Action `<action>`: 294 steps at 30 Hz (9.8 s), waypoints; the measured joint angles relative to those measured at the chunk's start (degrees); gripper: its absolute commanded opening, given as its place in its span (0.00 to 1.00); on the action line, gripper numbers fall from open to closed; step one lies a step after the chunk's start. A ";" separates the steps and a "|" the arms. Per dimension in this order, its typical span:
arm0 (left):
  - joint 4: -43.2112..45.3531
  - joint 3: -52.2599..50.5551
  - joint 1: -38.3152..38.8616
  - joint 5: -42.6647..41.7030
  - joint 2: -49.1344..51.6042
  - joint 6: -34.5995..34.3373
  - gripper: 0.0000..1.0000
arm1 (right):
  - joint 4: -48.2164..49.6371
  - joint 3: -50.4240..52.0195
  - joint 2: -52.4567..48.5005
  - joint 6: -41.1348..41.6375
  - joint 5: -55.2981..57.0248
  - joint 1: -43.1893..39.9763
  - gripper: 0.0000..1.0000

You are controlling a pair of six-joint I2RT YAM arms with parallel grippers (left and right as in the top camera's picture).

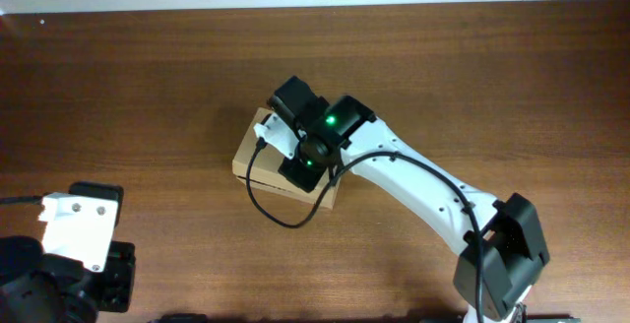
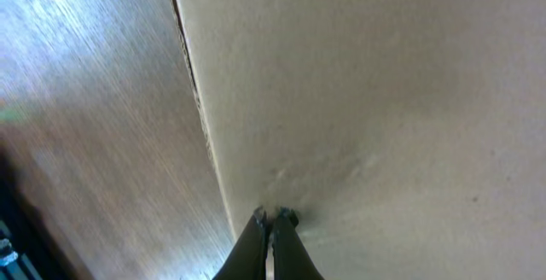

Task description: Pack container

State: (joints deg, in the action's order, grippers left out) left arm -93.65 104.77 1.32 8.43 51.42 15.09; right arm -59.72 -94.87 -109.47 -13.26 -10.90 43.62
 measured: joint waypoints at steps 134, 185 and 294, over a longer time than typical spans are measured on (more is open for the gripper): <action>32.37 -32.83 12.61 -23.26 21.35 3.28 0.02 | -32.00 -27.17 7.43 11.39 11.96 -3.91 0.04; 7.32 -33.38 12.61 -11.58 3.58 -12.46 0.70 | -20.94 -18.62 -6.49 11.72 0.22 -11.21 0.04; 66.40 -72.17 12.61 -10.32 13.64 -20.57 0.63 | -21.81 -22.32 -6.49 11.19 -1.07 -4.50 0.04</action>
State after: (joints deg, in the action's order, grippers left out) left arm -27.24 32.60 13.93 -1.89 65.06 -5.48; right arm -81.54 -117.19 -115.96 -2.07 -11.97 39.11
